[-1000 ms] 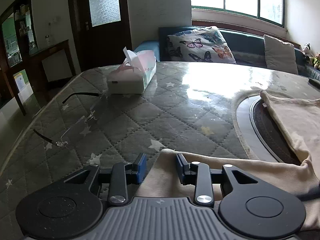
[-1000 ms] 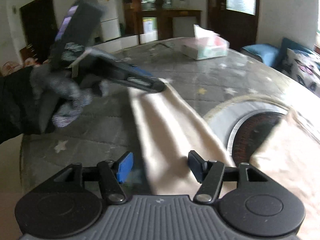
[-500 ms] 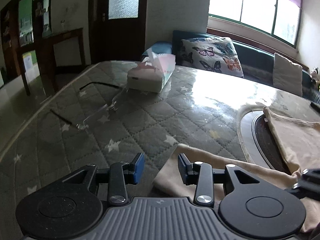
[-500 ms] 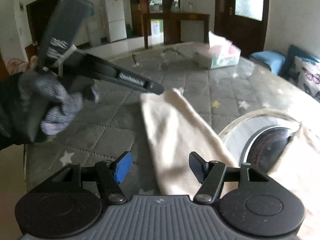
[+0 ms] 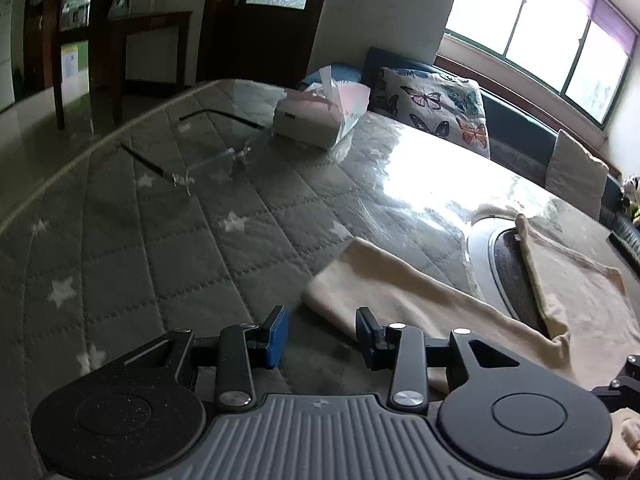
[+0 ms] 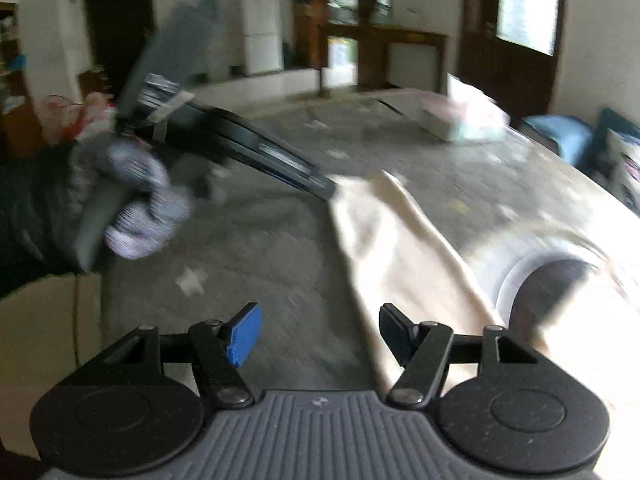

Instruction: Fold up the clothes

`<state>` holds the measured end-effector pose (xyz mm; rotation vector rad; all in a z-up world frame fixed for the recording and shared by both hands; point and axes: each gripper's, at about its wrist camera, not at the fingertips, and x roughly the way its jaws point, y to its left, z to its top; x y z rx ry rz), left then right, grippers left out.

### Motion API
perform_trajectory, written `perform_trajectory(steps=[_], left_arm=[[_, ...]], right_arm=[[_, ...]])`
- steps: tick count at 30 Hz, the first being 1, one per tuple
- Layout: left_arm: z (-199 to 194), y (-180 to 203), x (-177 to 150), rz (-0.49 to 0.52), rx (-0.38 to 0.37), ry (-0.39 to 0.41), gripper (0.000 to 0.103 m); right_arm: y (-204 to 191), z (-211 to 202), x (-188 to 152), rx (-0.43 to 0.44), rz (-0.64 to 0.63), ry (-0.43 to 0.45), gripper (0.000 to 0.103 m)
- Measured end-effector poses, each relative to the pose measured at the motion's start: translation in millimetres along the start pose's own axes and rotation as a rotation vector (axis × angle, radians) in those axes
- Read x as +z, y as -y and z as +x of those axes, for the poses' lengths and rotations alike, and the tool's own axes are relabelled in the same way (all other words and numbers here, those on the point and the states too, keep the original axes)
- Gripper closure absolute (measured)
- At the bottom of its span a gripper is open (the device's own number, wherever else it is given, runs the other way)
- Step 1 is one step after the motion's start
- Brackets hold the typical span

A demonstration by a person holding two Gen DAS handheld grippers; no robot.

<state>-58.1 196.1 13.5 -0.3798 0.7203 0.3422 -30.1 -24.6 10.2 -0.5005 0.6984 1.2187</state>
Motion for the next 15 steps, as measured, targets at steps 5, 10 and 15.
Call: perform_trajectory(steps=[5,10,15], left_arm=[[1.4,8.2,-2.8,-0.022,-0.011,-0.007,0.065],[0.9,12.9,-3.5,-0.048,0.001,-0.002,0.065],[0.4,16.1,-4.8,-0.076,0.027,0.006,0.065]], right_arm=[[10.5,-9.6,-22.7,-0.061,0.029,-0.061,0.037],[-12.9,-8.3,-29.7,0.016,-0.012,-0.047,0.036],[-19.3,-21.2,-28.6,-0.028,-0.025,-0.001,0.035]])
